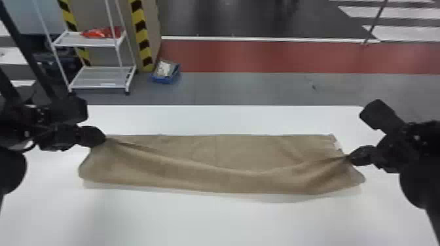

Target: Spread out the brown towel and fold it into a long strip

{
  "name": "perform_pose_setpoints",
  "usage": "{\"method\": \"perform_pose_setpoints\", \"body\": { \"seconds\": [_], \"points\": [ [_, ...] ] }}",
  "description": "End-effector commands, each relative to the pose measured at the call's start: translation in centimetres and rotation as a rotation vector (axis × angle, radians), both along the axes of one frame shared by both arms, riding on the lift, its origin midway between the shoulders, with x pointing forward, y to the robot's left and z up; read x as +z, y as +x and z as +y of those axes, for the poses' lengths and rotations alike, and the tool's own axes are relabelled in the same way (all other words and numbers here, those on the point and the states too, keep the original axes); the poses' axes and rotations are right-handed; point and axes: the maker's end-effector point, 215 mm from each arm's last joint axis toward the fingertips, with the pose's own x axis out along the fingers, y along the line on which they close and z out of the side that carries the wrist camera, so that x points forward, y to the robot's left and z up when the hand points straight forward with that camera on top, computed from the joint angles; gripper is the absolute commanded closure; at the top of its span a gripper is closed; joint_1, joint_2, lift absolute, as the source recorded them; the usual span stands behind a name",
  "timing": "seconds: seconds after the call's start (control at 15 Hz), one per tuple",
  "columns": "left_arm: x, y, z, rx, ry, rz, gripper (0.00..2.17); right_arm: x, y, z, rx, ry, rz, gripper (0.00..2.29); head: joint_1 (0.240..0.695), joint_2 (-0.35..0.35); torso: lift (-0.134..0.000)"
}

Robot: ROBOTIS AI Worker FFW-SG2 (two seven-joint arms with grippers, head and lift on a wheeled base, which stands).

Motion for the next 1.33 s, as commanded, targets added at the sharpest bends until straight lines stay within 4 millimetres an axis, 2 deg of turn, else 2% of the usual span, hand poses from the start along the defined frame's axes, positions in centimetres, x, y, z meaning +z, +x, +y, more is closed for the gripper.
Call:
{"method": "perform_pose_setpoints", "body": {
  "seconds": [0.0,0.13,0.27,0.47,0.8,1.07,1.27],
  "points": [
    [0.0,-0.1,0.6,0.01,-0.003,-0.002,2.14,0.5,0.2,-0.9,-0.006,-0.005,-0.017,1.51,0.695,-0.019,-0.123],
    [0.2,-0.2,1.8,0.028,0.0,-0.015,2.14,1.4,0.6,-2.8,-0.033,-0.028,-0.038,1.51,0.695,-0.021,-0.123],
    [0.0,-0.2,2.7,0.053,0.011,-0.019,2.14,1.0,1.3,-3.8,-0.045,-0.051,-0.05,1.51,0.695,-0.029,-0.123],
    [-1.0,0.4,2.8,0.052,0.024,0.02,2.15,0.6,3.1,-3.0,-0.032,-0.065,-0.052,1.51,0.695,-0.03,-0.123],
    [-1.2,2.0,2.6,0.06,0.055,0.042,2.15,2.1,5.2,-2.4,-0.006,-0.078,-0.082,1.51,0.695,-0.018,-0.123],
    [-1.4,1.9,2.4,0.054,0.057,0.05,2.14,2.6,6.0,-2.1,0.018,-0.104,-0.085,1.51,0.695,-0.015,-0.123],
    [-1.7,1.7,2.3,0.051,0.056,0.063,2.14,2.8,6.9,-1.1,0.052,-0.137,-0.08,1.51,0.695,-0.014,-0.123]
  ]
}}
